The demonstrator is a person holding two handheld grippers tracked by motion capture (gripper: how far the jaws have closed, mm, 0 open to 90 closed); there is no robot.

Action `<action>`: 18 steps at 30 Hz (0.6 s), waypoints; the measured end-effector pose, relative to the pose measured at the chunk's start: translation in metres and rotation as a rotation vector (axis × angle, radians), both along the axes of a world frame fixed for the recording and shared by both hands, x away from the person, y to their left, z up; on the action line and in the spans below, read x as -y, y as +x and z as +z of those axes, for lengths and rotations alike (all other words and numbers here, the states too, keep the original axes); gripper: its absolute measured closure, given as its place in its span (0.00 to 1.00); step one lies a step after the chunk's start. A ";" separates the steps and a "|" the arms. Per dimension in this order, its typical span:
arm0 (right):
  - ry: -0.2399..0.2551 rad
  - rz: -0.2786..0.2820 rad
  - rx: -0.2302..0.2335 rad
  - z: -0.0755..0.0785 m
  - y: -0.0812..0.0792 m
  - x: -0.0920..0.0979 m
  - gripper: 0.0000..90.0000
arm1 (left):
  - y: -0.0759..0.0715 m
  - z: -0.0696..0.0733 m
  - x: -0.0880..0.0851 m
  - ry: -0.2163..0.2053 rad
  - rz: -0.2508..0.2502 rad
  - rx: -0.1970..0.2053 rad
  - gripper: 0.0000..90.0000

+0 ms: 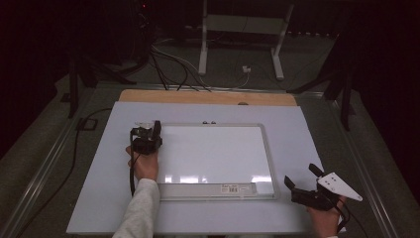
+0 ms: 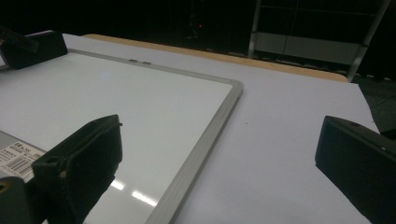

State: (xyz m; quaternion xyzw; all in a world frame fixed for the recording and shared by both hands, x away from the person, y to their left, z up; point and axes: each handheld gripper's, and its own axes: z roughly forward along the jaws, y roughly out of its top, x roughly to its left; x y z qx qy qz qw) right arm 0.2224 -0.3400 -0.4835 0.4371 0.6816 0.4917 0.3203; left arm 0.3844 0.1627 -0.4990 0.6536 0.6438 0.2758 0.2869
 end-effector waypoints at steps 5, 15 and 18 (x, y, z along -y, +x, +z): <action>-0.002 0.008 -0.002 0.000 0.001 -0.001 0.01 | 0.002 0.000 -0.001 0.002 0.009 -0.003 0.71; 0.000 0.006 -0.001 0.000 0.000 -0.002 0.01 | 0.006 0.001 -0.003 -0.012 0.020 -0.008 0.71; -0.001 0.008 -0.002 0.000 0.001 -0.002 0.01 | 0.006 0.001 -0.002 -0.006 0.022 -0.007 0.71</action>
